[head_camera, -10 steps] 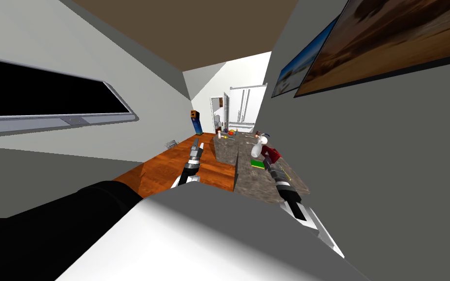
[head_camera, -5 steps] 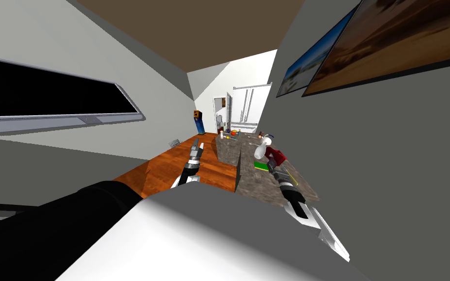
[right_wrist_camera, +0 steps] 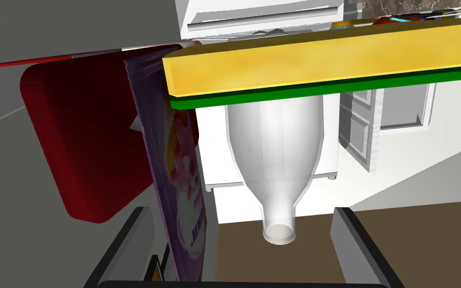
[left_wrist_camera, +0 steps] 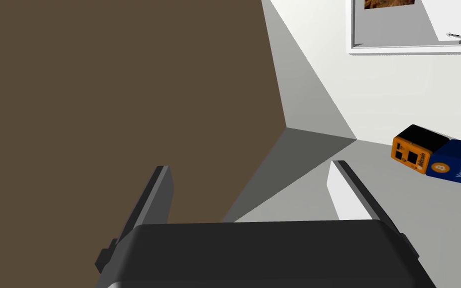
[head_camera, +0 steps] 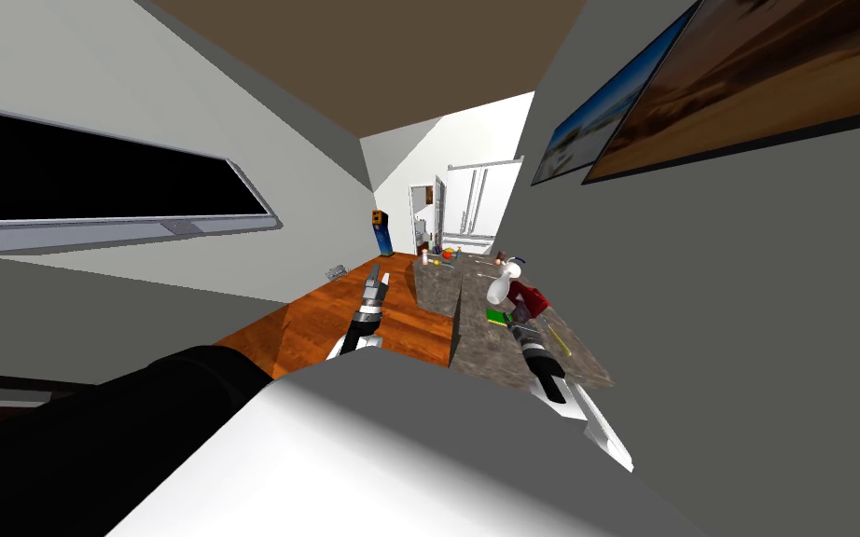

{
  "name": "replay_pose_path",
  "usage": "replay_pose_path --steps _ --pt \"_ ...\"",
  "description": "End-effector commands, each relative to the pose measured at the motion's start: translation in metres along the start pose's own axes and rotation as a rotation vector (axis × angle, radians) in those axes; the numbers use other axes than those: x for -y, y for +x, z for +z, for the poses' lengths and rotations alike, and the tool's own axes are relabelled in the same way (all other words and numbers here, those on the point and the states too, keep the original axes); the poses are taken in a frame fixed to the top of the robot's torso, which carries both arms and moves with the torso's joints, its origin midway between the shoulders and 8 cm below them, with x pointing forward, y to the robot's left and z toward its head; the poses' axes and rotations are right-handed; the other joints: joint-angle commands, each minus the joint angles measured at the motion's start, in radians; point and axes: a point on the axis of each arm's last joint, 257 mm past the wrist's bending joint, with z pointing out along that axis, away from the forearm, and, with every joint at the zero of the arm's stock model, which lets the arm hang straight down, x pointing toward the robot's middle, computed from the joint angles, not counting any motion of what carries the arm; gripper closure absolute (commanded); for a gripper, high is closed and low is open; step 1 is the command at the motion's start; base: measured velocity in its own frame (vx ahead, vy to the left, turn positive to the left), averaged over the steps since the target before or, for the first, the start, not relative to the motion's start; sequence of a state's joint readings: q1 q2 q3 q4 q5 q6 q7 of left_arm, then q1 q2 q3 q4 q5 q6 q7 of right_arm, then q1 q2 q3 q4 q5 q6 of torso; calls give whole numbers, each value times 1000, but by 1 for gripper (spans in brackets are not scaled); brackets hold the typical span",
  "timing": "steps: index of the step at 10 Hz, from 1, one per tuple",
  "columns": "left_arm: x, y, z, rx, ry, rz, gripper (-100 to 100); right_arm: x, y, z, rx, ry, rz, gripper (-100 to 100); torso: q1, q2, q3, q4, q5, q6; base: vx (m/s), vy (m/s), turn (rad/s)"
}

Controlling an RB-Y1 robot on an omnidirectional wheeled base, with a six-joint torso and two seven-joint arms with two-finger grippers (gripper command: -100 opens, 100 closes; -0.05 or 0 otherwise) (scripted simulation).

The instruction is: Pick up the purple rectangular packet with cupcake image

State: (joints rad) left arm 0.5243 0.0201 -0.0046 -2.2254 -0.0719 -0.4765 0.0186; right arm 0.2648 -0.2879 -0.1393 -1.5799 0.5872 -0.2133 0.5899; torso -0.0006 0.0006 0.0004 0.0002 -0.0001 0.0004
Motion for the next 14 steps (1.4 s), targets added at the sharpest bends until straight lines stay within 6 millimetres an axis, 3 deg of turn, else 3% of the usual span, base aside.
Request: replay_pose_path --steps 1,2,5,6,9,10,13,14 --pt "0 0 0 0 0 0 0 0 2 1 -11 1 -13 -100 0 0 0 0 0 0 0 0 0" --pt "0 0 0 0 0 0 0 -29 16 14 -41 -12 35 -100 1 0 0 0 0 0 -26 -145 -171" --pt "0 0 0 0 0 0 0 -28 25 14 -70 0 1 -100 -9 1 0 0 -2 0 -21 -134 -14" --pt "0 0 0 0 0 0 0 -57 36 26 -94 -12 48 -100 -4 1 0 0 -1 0 -43 -112 -16" --pt "0 0 0 0 0 0 0 -56 42 25 -114 1 7 -100 -4 1 0 0 -1 0 -15 -58 5" --pt "0 0 0 0 0 0 0 -86 49 36 -133 -9 49 -100 0 0 0 0 0 0 -35 -83 -17" --pt "0 0 0 0 0 0 0 -84 53 36 -143 6 6 -100 -4 1 0 0 -1 0 -13 -67 6" --pt "0 0 0 0 0 0 0 -115 57 46 -153 -7 43 -100 -1 0 0 0 0 0 -18 -111 -17"
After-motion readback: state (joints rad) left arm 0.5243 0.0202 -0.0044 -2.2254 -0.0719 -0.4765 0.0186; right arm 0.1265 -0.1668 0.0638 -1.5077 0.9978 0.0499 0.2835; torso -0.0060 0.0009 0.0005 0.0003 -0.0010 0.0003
